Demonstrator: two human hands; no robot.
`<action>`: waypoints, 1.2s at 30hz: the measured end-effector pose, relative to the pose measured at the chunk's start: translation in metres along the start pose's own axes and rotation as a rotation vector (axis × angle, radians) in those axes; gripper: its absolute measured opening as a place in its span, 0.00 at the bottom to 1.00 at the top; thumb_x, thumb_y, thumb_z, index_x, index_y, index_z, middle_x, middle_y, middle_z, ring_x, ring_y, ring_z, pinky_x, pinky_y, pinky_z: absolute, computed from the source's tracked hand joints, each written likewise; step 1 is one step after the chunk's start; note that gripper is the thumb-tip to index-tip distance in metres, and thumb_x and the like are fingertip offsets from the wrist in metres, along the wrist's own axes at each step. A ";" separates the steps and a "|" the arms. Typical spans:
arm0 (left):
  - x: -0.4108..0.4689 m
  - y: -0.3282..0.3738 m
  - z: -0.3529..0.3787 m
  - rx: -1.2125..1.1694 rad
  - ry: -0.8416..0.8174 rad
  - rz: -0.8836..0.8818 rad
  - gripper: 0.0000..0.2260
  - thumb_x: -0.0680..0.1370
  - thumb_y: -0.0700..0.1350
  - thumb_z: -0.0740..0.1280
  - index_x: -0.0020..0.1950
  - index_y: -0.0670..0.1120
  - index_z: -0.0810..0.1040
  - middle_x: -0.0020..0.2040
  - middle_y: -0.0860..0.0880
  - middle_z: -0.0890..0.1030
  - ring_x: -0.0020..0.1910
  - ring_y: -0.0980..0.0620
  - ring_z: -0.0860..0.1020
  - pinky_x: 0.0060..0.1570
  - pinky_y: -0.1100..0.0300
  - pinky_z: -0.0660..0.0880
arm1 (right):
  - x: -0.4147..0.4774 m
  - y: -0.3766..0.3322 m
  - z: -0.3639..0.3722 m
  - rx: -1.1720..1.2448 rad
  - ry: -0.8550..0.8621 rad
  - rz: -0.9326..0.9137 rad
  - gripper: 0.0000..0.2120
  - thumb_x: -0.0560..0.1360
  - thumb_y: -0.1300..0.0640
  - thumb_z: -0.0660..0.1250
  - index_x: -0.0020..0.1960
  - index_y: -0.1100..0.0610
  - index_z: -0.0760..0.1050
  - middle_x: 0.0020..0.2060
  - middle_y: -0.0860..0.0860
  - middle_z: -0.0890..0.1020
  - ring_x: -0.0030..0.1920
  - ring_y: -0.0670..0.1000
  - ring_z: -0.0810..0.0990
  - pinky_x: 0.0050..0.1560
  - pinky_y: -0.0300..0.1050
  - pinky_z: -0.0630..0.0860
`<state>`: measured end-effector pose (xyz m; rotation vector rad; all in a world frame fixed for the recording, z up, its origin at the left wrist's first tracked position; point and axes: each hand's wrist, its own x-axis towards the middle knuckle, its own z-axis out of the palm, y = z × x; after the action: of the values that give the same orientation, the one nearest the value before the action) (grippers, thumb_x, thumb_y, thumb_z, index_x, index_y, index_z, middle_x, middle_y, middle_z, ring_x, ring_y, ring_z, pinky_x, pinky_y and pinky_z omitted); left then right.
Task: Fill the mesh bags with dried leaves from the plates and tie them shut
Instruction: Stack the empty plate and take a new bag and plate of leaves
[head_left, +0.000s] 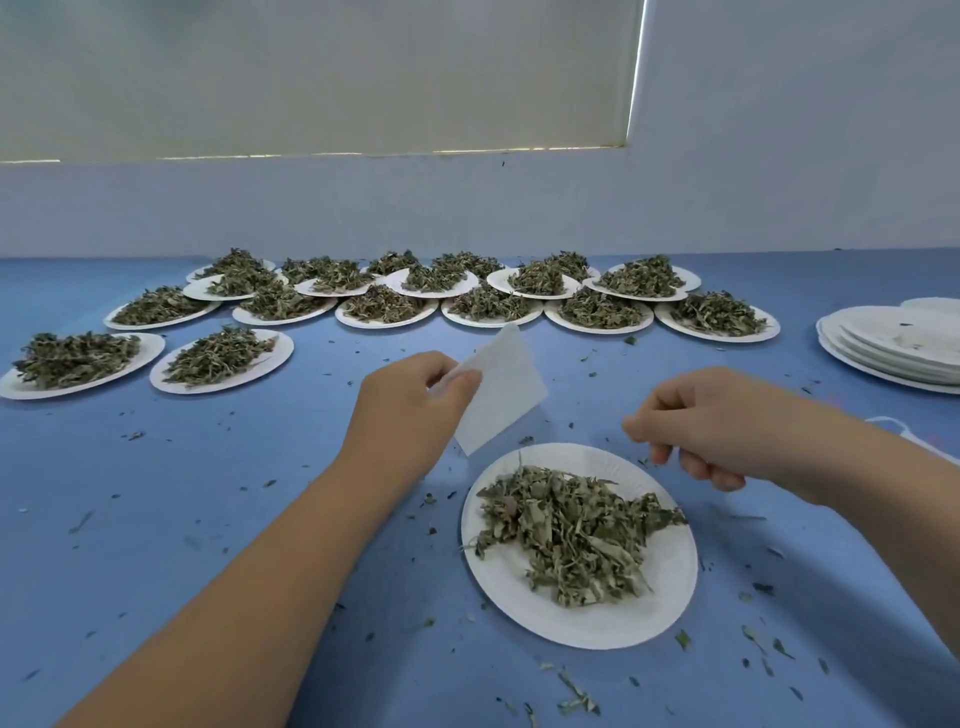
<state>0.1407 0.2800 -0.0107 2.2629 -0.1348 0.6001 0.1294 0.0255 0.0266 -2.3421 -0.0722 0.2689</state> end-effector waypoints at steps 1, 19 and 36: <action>0.000 0.002 0.000 -0.012 -0.010 -0.004 0.15 0.79 0.52 0.63 0.39 0.43 0.77 0.34 0.48 0.76 0.28 0.58 0.68 0.27 0.66 0.63 | 0.002 -0.008 0.000 -0.037 -0.022 -0.026 0.12 0.74 0.46 0.68 0.39 0.53 0.80 0.34 0.50 0.84 0.27 0.49 0.73 0.26 0.38 0.70; -0.014 0.021 0.006 -0.155 -0.026 0.011 0.13 0.75 0.48 0.69 0.31 0.50 0.74 0.23 0.63 0.71 0.22 0.61 0.67 0.23 0.71 0.61 | 0.031 -0.059 0.040 0.188 0.005 -0.246 0.13 0.75 0.48 0.66 0.37 0.54 0.81 0.32 0.47 0.84 0.25 0.43 0.73 0.25 0.36 0.68; -0.014 0.021 -0.010 -0.097 0.041 -0.078 0.08 0.74 0.46 0.69 0.38 0.50 0.72 0.35 0.53 0.75 0.26 0.58 0.69 0.25 0.67 0.65 | 0.025 -0.053 0.055 -0.069 0.105 -0.329 0.02 0.72 0.55 0.66 0.42 0.52 0.78 0.26 0.47 0.82 0.19 0.42 0.67 0.21 0.33 0.62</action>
<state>0.1187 0.2710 0.0026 2.1502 -0.0539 0.5853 0.1430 0.1045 0.0216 -2.3625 -0.4169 -0.0197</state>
